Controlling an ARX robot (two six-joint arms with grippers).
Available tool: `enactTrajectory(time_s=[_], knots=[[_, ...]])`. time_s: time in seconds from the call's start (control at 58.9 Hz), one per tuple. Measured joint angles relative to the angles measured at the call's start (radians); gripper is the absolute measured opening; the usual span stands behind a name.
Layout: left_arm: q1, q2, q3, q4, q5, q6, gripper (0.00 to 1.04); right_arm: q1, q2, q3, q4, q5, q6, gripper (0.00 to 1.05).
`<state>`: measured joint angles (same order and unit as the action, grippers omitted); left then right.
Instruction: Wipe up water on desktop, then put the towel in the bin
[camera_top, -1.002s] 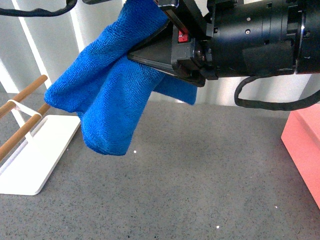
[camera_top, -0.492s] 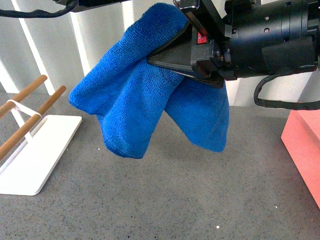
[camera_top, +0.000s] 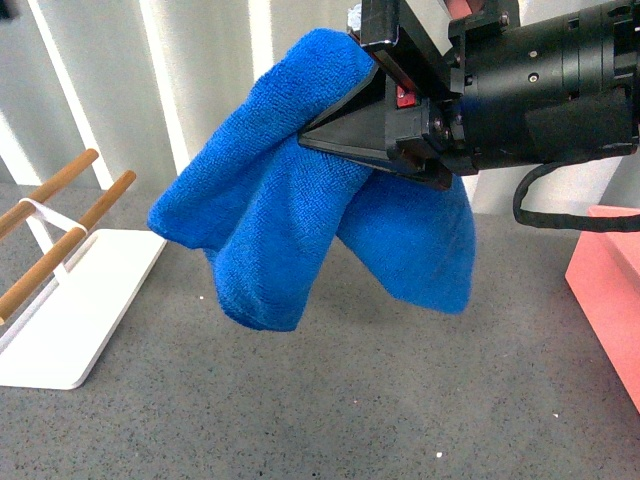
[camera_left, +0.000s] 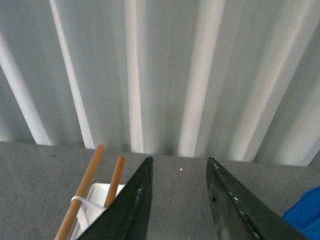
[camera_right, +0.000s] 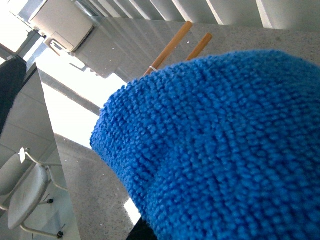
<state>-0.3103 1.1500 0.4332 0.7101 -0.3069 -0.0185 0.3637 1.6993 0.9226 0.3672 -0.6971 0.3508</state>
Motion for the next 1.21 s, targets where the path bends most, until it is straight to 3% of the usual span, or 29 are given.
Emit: enactTrajectory(time_s=[0.136,0.747,0.849,1.206], knots=[[0.05,-0.085,-0.1,0.013,0.06,0.004,0.04,-0.002,-0.005,0.0,-0.001,0.001,-0.004,0.05],[0.212,-0.419,-0.338,-0.082,0.211,0.011,0.04,-0.037,-0.031,-0.021,-0.003,-0.002,-0.015,0.05],[0.279,-0.479,-0.359,-0.122,0.298,0.011,0.04,-0.037,-0.031,-0.021,-0.012,0.002,-0.021,0.05],[0.308,-0.632,-0.41,-0.199,0.307,0.012,0.04,-0.034,-0.043,-0.021,-0.025,0.013,-0.035,0.05]])
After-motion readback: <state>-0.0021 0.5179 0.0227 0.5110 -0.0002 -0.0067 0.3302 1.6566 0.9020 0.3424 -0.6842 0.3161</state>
